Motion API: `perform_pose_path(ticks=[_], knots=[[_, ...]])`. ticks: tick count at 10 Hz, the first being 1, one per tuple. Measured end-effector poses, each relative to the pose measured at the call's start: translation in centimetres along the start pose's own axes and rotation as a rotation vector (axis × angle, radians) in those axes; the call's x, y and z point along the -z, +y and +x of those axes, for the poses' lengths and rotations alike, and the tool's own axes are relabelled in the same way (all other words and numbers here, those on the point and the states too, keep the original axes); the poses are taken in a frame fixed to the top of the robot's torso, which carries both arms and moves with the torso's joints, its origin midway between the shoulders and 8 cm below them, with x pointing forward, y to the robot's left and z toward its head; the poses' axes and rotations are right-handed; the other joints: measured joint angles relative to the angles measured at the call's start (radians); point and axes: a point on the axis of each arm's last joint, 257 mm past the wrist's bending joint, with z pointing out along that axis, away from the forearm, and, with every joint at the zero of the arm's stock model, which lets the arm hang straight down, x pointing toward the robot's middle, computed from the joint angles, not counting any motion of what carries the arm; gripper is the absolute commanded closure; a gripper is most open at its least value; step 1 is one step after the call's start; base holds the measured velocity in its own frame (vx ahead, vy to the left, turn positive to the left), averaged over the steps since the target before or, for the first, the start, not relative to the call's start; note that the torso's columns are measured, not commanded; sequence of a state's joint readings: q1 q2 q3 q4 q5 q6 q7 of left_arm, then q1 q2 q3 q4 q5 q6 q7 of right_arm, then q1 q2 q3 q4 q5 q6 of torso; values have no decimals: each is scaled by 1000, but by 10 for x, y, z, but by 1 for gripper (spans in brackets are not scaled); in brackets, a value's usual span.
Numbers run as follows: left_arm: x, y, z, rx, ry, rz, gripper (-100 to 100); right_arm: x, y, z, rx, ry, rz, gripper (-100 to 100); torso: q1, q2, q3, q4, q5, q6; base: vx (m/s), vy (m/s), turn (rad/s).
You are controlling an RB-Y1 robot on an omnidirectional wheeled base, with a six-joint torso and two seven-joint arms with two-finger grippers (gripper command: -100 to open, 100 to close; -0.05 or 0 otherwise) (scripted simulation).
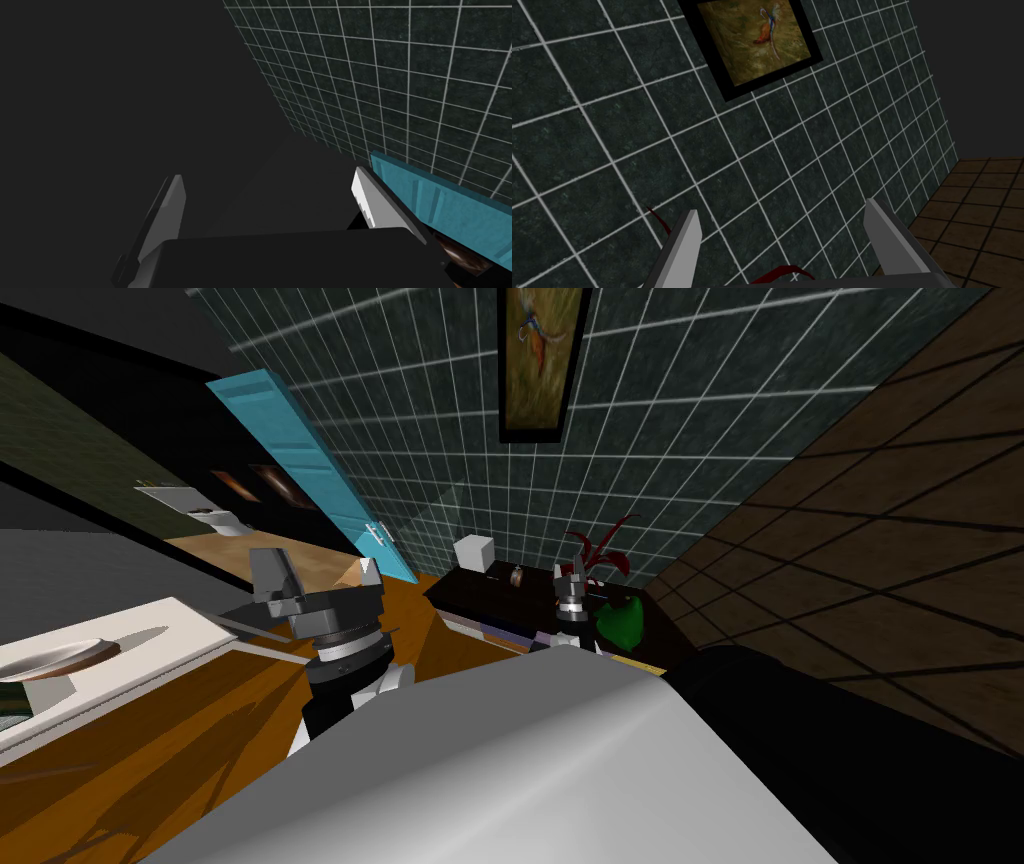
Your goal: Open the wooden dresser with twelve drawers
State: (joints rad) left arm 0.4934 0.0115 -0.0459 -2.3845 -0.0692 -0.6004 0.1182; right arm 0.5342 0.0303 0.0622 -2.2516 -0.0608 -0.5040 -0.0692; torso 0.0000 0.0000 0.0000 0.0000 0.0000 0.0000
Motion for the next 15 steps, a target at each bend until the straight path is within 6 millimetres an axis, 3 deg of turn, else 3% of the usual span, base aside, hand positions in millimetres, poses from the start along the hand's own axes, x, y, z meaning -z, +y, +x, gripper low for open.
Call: perform_pose_path(ticks=[2,9,10,12,15], knots=[[0,0,0,0,0,0,0,0,0,0,0,0,0,0,0,104,-209,105,0,0,0,0,0],[0,0,0,0,0,0,0,0,0,0,0,0,0,0,0,618,-1234,617,0,0,0,0,0],[0,0,0,0,0,0,0,0,0,0,0,0,0,-100,0,691,-1382,691,0,0,26,22,96],[0,0,0,0,0,0,0,7,-15,8,21,50,54,-100,2,733,-1472,733,1,0,56,54,141],[0,0,0,0,0,0,0,24,-67,18,65,131,208,-100,3,736,-1477,737,1,0,92,91,150]])
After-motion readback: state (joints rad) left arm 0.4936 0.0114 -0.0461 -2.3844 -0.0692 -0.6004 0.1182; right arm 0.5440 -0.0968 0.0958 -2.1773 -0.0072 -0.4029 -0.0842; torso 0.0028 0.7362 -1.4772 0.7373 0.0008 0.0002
